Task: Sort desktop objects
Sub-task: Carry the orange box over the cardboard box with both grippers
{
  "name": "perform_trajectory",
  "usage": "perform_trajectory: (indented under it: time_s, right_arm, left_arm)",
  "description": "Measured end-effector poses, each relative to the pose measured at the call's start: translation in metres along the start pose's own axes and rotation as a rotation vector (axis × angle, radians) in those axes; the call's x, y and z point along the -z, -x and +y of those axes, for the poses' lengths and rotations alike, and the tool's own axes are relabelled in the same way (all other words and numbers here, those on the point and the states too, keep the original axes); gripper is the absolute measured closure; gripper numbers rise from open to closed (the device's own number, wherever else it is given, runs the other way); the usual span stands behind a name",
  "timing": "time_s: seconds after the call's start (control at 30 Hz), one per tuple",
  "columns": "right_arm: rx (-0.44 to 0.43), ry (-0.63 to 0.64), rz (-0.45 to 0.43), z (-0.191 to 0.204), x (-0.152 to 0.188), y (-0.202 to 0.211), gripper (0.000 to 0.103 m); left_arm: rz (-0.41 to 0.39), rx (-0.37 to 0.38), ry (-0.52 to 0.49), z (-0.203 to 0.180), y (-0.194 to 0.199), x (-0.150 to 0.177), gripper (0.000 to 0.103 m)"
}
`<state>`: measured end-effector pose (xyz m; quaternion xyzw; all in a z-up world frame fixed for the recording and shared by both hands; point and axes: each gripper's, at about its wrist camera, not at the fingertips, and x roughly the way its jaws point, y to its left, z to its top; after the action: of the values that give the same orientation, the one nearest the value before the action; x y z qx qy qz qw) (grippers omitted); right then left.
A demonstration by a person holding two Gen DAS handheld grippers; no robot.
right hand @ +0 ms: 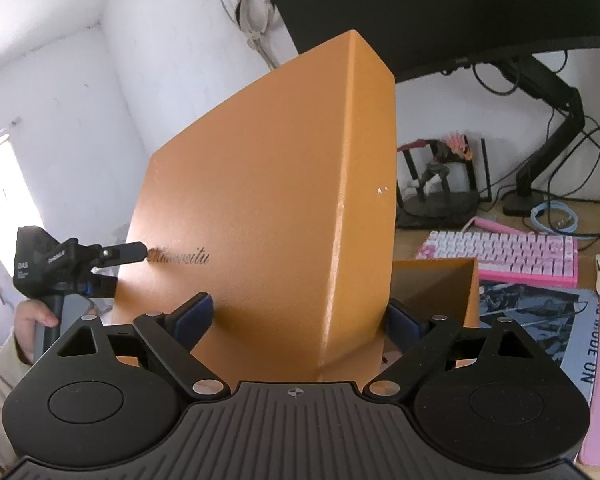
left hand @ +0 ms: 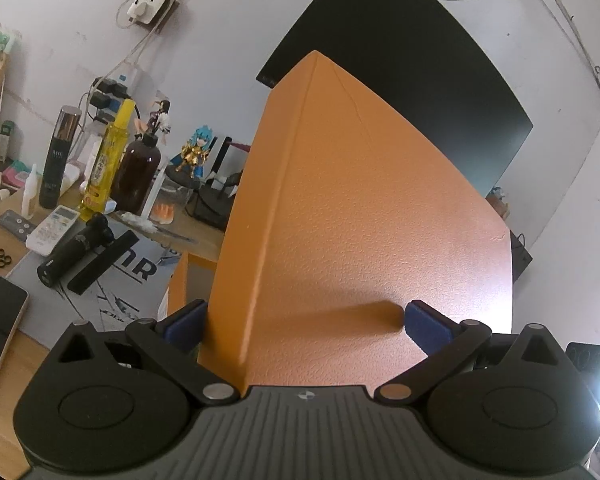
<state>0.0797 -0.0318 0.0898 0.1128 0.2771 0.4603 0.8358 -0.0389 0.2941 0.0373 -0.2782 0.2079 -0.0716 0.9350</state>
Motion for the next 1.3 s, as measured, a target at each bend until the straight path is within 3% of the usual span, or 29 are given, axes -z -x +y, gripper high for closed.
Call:
perform_trajectory:
  time_s: [0.4, 0.83, 1.3]
  right_arm:
    - [0.063, -0.046, 0.050, -0.025, -0.002, -0.013, 0.011]
    - [0.015, -0.168, 0.146, -0.066, -0.008, -0.042, 0.011]
    - [0.008, -0.168, 0.196, -0.075, -0.008, -0.055, 0.008]
  left_arm:
    - [0.072, 0.024, 0.044, 0.019, -0.045, 0.000, 0.001]
    - [0.131, -0.062, 0.016, 0.016, -0.060, 0.002, 0.000]
    - [0.176, -0.102, 0.018, 0.012, -0.065, 0.003, 0.000]
